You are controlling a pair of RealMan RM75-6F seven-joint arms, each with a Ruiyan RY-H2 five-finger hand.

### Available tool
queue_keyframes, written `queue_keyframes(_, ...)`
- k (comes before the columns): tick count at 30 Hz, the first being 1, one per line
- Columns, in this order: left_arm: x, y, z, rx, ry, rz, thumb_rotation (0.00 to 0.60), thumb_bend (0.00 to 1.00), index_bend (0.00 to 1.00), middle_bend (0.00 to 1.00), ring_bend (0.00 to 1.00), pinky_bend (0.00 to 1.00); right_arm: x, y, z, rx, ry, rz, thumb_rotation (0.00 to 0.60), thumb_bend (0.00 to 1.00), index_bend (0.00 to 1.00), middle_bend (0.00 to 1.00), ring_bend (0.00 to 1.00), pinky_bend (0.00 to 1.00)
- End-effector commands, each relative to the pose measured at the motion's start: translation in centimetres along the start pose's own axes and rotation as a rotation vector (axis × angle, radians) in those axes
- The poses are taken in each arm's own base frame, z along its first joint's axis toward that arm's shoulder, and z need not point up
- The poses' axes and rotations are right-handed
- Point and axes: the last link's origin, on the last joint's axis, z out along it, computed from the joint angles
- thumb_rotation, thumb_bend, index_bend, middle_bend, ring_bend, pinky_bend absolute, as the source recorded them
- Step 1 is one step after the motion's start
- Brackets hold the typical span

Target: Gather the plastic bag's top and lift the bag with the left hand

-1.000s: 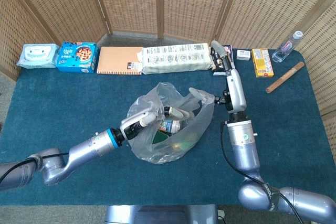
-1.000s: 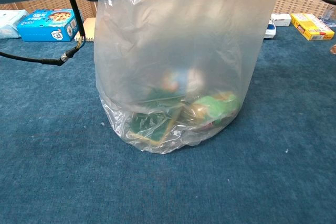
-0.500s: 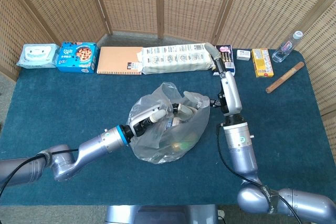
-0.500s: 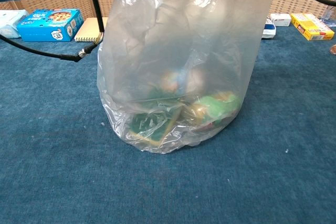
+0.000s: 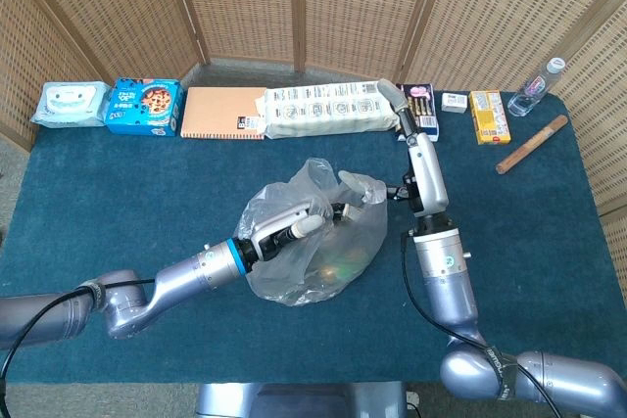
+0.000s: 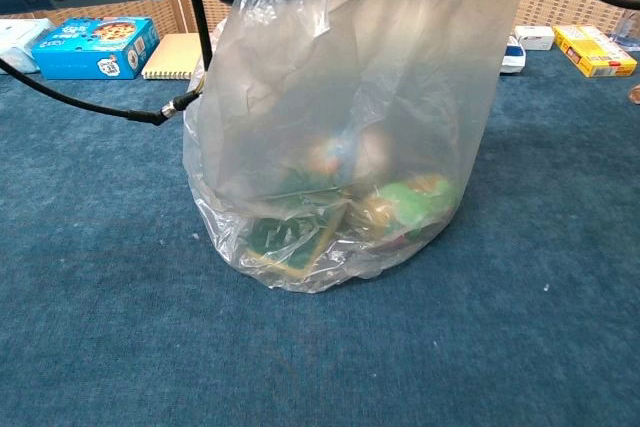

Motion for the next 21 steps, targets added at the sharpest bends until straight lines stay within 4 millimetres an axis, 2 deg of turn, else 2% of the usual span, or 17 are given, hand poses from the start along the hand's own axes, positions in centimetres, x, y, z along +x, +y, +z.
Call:
queue_keyframes(1,-0.1,0.1,0.4,-0.005,0.000,-0.001,0.000,0.14,0.23,0.17,0.10,0.10,-0.2,-0.2,-0.3,0.004,-0.007,0.000,0.600,0.02,0.04,0.06,0.01,0.05)
queue_keyframes(9,-0.8,-0.1,1.1,0.006,-0.021,-0.003,0.000,0.14,0.23,0.17,0.10,0.10,-0.7,-0.2,-0.9,0.000,-0.016,-0.002,0.600,0.02,0.04,0.06,0.01,0.05)
queue_keyframes(21,-1.3,-0.2,1.8,0.021,-0.045,0.015,0.000,0.14,0.24,0.17,0.10,0.10,-2.0,0.2,0.7,-0.022,-0.033,-0.029,0.600,0.02,0.04,0.06,0.01,0.05)
